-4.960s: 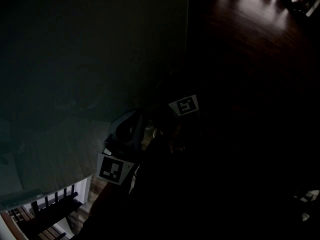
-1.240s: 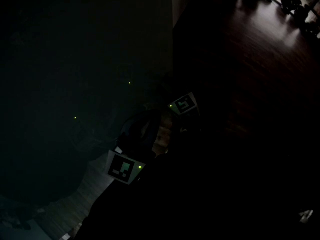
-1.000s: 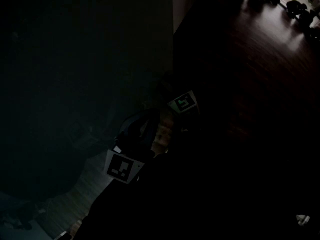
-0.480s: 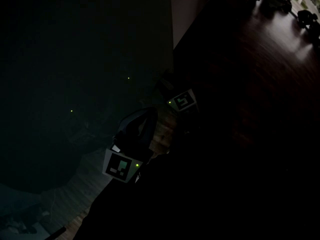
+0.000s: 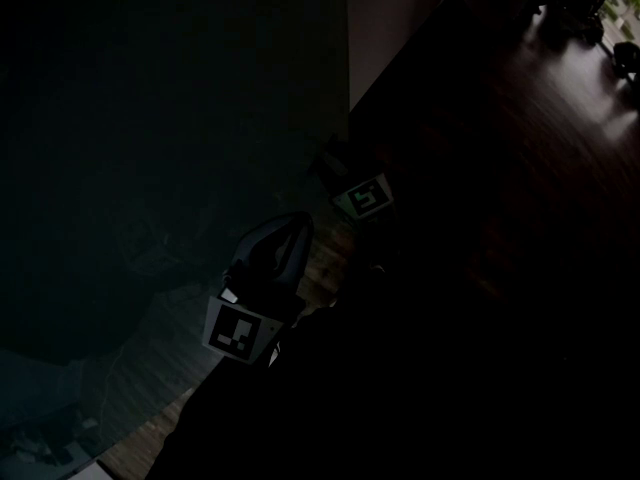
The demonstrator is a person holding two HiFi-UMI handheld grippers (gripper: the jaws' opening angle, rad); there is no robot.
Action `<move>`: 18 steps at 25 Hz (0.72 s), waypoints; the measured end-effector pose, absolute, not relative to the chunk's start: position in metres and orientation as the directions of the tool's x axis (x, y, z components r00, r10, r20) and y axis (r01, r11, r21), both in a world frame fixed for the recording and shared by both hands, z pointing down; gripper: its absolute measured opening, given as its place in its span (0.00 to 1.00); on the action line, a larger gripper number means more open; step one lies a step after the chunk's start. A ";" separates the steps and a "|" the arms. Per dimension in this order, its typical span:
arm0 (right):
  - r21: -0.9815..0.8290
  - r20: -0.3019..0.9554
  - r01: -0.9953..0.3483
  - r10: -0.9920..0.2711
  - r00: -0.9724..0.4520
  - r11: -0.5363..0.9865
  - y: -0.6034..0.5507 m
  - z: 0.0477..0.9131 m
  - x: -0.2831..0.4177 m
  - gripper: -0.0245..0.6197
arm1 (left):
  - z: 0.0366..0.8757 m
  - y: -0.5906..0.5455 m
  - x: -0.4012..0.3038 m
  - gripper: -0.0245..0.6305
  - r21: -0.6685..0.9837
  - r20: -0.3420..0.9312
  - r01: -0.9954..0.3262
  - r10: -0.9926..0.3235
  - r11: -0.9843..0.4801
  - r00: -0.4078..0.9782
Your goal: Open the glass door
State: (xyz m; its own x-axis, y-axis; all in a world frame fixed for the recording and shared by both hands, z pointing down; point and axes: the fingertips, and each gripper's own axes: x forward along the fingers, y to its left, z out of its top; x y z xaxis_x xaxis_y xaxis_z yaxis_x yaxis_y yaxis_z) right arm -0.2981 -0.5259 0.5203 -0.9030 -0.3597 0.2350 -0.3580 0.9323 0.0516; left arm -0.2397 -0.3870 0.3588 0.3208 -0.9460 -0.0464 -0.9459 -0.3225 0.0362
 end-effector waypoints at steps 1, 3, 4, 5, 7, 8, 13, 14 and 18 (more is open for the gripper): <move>0.049 0.232 -0.354 -0.355 -0.906 0.934 -0.525 0.519 -0.299 0.19 | 0.359 -0.387 -0.240 0.05 0.035 -0.046 -0.949 -0.949 -0.315 0.313; 0.052 0.231 -0.340 -0.342 -0.911 0.939 -0.524 0.519 -0.301 0.19 | 0.360 -0.387 -0.241 0.05 0.032 -0.044 -0.953 -0.953 -0.300 0.299; 0.054 0.230 -0.333 -0.336 -0.913 0.941 -0.523 0.519 -0.302 0.19 | 0.361 -0.387 -0.240 0.05 0.031 -0.045 -0.955 -0.955 -0.295 0.293; 0.054 0.228 -0.327 -0.331 -0.916 0.943 -0.522 0.519 -0.302 0.19 | 0.361 -0.387 -0.240 0.05 0.030 -0.046 -0.957 -0.956 -0.290 0.288; 0.053 0.225 -0.318 -0.322 -0.920 0.947 -0.521 0.519 -0.304 0.19 | 0.362 -0.387 -0.239 0.05 0.028 -0.045 -0.959 -0.959 -0.281 0.279; 0.053 0.224 -0.313 -0.317 -0.922 0.948 -0.520 0.520 -0.304 0.19 | 0.363 -0.388 -0.240 0.05 0.026 -0.044 -0.961 -0.961 -0.275 0.274; 0.045 0.217 -0.278 -0.281 -0.935 0.959 -0.517 0.513 -0.308 0.19 | 0.358 -0.388 -0.240 0.05 0.018 -0.037 -0.971 -0.971 -0.236 0.236; 0.045 0.216 -0.273 -0.276 -0.937 0.961 -0.516 0.513 -0.309 0.19 | 0.358 -0.388 -0.240 0.05 0.016 -0.036 -0.973 -0.973 -0.230 0.229; 0.043 0.213 -0.254 -0.257 -0.943 0.966 -0.519 0.514 -0.314 0.19 | 0.360 -0.392 -0.245 0.05 0.013 -0.029 -0.980 -0.979 -0.201 0.200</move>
State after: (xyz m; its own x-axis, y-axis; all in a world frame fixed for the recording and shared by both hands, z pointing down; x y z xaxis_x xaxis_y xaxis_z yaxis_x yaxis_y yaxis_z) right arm -0.3140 -0.5191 0.5136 -0.9426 -0.2569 0.2133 -0.2536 0.9663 0.0432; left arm -0.2446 -0.3920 0.3599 0.2003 -0.9793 -0.0294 -0.9796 -0.2007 0.0125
